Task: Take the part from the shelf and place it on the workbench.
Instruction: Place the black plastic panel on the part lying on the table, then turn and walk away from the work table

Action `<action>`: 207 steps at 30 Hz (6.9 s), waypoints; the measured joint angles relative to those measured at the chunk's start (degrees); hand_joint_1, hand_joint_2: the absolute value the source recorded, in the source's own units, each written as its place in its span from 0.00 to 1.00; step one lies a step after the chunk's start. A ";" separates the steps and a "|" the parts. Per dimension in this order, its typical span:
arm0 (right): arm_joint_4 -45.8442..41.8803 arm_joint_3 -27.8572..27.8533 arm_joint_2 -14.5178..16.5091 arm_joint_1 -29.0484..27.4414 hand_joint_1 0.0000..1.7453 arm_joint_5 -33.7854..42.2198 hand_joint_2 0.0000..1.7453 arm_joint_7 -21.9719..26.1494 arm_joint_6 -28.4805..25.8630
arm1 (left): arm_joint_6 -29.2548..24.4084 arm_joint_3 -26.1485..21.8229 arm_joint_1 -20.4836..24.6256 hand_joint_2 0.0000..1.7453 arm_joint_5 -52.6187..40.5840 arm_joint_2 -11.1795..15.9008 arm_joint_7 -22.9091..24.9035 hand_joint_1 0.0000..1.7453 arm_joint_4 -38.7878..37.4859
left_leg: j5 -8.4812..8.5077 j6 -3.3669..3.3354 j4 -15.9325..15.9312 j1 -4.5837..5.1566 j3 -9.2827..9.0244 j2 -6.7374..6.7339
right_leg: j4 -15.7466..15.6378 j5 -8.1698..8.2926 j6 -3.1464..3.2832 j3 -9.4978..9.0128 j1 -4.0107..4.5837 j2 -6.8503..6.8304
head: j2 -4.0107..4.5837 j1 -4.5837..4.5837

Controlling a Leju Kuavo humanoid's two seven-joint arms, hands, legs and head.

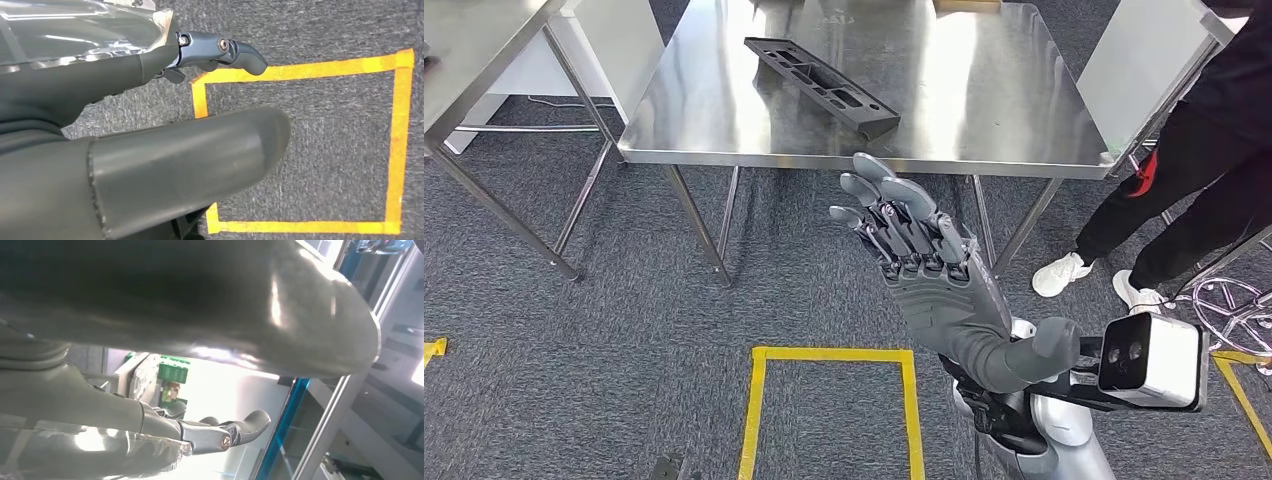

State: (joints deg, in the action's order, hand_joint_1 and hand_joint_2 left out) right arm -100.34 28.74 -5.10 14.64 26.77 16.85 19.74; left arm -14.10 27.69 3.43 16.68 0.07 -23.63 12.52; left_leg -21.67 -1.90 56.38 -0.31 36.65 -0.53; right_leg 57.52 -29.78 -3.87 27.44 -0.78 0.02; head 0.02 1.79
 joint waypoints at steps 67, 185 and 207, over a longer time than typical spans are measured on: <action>0.10 2.72 0.70 0.11 0.00 -1.75 0.00 -0.39 0.55 | -2.64 -0.07 -0.50 0.00 1.07 -0.33 -1.82 0.00 -0.25 | -6.88 1.90 2.99 -0.14 -3.85 -3.06 | -1.77 3.49 3.14 3.35 -0.29 -1.24 | 0.00 -0.07; 89.72 5.61 1.35 -14.61 0.00 -11.81 0.00 -23.91 -23.42 | -3.64 0.59 -2.24 0.00 0.96 0.83 1.41 0.00 -1.74 | -8.03 0.98 0.56 0.21 -7.69 -5.78 | 0.16 3.63 0.77 5.68 0.23 -3.71 | 0.00 -0.11; 90.12 5.51 1.80 -14.58 0.00 -11.86 0.00 -22.35 -24.57 | -2.85 1.49 -2.49 0.00 0.84 1.67 2.40 0.00 -1.81 | -6.23 -0.92 0.47 -0.20 -5.93 -0.07 | 12.53 -1.39 2.25 12.75 0.17 1.00 | 0.00 -0.29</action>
State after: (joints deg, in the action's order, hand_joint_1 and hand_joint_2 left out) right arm -10.23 34.25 -3.30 0.07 14.91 -5.50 -4.83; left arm -16.95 29.18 0.94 17.52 1.74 -21.22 10.71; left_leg -27.91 -2.81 56.85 -0.51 30.73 -0.60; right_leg 70.05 -31.17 -1.62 40.19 -0.61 1.02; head 0.02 1.50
